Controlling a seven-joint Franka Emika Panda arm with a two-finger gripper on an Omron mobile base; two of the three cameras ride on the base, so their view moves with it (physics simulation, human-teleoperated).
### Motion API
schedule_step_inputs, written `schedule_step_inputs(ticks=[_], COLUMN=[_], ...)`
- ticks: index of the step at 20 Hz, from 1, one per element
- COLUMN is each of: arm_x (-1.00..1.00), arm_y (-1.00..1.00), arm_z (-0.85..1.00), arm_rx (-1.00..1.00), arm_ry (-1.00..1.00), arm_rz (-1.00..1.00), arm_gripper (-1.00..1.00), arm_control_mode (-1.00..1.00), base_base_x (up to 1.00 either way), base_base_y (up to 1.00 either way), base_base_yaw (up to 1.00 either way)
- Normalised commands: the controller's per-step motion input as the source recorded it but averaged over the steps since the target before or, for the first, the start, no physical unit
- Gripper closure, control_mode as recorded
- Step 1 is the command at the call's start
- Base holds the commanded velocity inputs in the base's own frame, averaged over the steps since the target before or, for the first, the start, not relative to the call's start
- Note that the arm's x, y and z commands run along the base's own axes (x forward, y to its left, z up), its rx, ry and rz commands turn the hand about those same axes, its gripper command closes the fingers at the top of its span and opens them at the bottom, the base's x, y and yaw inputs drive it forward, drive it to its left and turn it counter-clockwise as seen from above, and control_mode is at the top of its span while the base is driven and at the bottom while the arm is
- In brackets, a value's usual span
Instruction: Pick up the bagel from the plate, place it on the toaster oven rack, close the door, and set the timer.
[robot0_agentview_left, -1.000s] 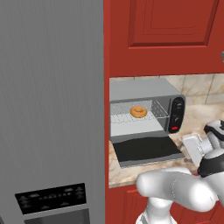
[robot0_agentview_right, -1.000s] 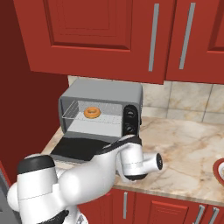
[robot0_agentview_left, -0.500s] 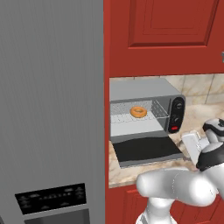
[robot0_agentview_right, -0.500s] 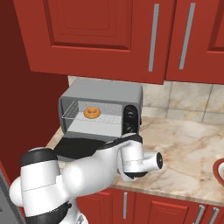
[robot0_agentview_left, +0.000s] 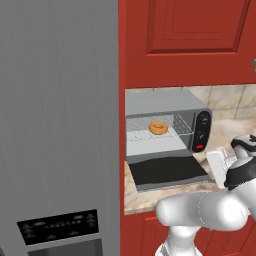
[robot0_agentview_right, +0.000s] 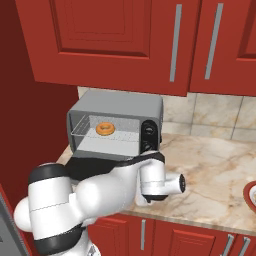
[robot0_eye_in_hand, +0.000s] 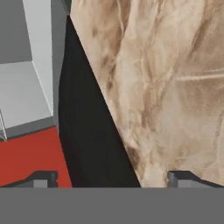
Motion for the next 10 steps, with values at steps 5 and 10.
schedule_step_inputs(ticks=[5,10], arm_x=[0.03,0.09], arm_y=[0.42,0.25], arm_z=[0.0,0.0], arm_rx=[0.08,0.09], arm_ry=[0.05,0.0], arm_rz=[0.0,0.0], arm_gripper=[-1.0,-1.0], arm_control_mode=[-1.0,-1.0], base_base_x=[0.0,0.0], base_base_y=[0.0,0.0], base_base_yaw=[0.0,0.0])
